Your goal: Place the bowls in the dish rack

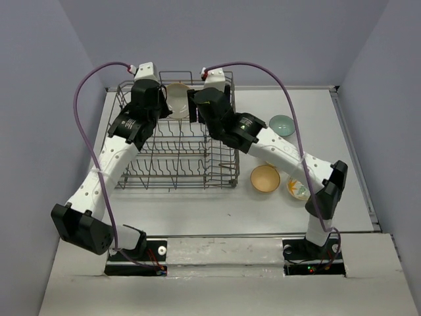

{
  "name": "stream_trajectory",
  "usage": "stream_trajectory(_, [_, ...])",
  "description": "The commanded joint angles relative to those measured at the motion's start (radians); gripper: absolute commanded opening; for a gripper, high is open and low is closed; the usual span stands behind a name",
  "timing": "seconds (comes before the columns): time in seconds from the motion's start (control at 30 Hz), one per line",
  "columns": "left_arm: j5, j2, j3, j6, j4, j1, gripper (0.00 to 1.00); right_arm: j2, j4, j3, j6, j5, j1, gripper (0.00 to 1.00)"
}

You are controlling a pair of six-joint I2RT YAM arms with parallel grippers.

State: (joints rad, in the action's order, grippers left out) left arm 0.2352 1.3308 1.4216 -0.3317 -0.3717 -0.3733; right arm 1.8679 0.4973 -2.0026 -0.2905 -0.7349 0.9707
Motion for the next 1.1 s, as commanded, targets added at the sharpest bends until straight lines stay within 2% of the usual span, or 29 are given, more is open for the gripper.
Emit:
stream_trajectory(0.0, [0.198, 0.024, 0.105, 0.034, 0.033, 0.005, 0.00, -0.173, -0.063, 0.074, -0.007, -0.087, 0.011, 0.77])
stream_trajectory(0.07, [0.257, 0.048, 0.148, 0.049, 0.028, 0.013, 0.00, -0.249, -0.074, 0.128, -0.013, -0.141, 0.011, 0.78])
stream_trajectory(0.17, [0.447, 0.154, 0.227, 0.103, 0.002, 0.045, 0.00, -0.346, -0.074, 0.237, -0.019, -0.185, 0.011, 0.78])
stream_trajectory(0.3, [0.626, 0.289, 0.356, 0.186, -0.036, 0.095, 0.00, -0.469, -0.074, 0.382, -0.030, -0.253, 0.011, 0.79])
stream_trajectory(0.5, [0.770, 0.433, 0.485, 0.309, -0.018, 0.154, 0.00, -0.584, -0.074, 0.542, -0.032, -0.327, 0.011, 0.81])
stream_trajectory(0.57, [0.837, 0.502, 0.510, 0.399, 0.008, 0.171, 0.00, -0.622, -0.075, 0.582, -0.032, -0.346, 0.011, 0.81])
stream_trajectory(0.7, [0.923, 0.548, 0.485, 0.522, 0.120, 0.175, 0.00, -0.638, -0.074, 0.620, -0.033, -0.365, 0.011, 0.82])
stream_trajectory(0.93, [0.989, 0.565, 0.343, 0.765, 0.348, 0.186, 0.00, -0.644, -0.082, 0.686, -0.055, -0.362, 0.011, 0.82])
stream_trajectory(1.07, [1.015, 0.581, 0.292, 0.836, 0.408, 0.191, 0.00, -0.641, -0.088, 0.705, -0.064, -0.350, 0.011, 0.83])
